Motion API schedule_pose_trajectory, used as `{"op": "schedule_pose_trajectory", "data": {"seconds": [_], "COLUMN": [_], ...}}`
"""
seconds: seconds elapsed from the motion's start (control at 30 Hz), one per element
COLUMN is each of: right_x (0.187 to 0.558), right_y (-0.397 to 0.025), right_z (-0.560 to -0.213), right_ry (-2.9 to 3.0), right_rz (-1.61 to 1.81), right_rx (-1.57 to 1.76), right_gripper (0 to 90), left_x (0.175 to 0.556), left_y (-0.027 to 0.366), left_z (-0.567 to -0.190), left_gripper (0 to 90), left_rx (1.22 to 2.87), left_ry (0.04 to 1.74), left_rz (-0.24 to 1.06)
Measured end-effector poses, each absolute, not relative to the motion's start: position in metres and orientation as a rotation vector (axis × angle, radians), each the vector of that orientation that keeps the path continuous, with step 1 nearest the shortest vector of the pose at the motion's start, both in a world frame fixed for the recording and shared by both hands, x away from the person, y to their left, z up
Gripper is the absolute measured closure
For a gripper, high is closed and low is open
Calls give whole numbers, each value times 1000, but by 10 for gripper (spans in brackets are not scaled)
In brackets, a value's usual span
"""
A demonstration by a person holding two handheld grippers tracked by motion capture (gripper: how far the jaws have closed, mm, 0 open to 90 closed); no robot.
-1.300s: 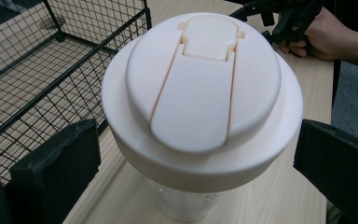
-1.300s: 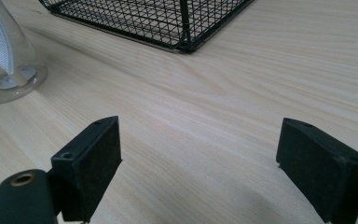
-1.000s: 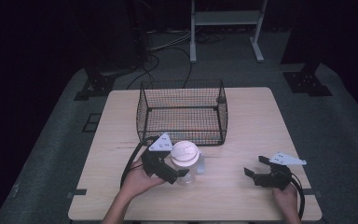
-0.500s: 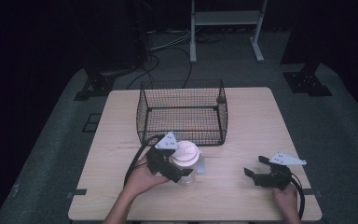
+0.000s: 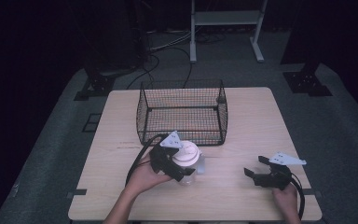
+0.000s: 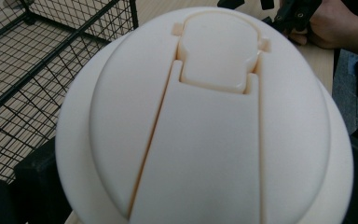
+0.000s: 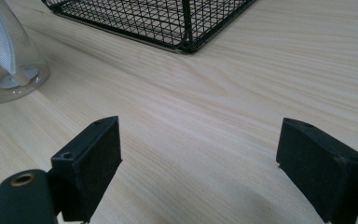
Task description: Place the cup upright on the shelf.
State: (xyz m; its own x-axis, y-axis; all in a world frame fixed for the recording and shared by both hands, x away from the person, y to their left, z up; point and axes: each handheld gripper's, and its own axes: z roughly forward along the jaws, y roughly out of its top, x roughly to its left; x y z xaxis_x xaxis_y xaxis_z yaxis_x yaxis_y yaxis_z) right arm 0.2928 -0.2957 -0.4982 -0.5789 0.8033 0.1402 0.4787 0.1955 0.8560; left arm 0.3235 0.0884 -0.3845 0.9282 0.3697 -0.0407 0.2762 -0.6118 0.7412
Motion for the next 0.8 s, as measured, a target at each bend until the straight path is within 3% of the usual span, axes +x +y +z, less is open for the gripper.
{"op": "schedule_pose_trajectory", "data": {"seconds": [0.8], "right_x": [293], "right_y": [-296], "right_z": [-498], "right_ry": [2140], "right_rz": [1337], "right_rx": [1205], "right_gripper": [129], "left_x": [324], "left_y": [82], "left_z": [-375], "left_gripper": [54], "left_rx": [2355], "left_ry": [421], "left_rz": [144]}}
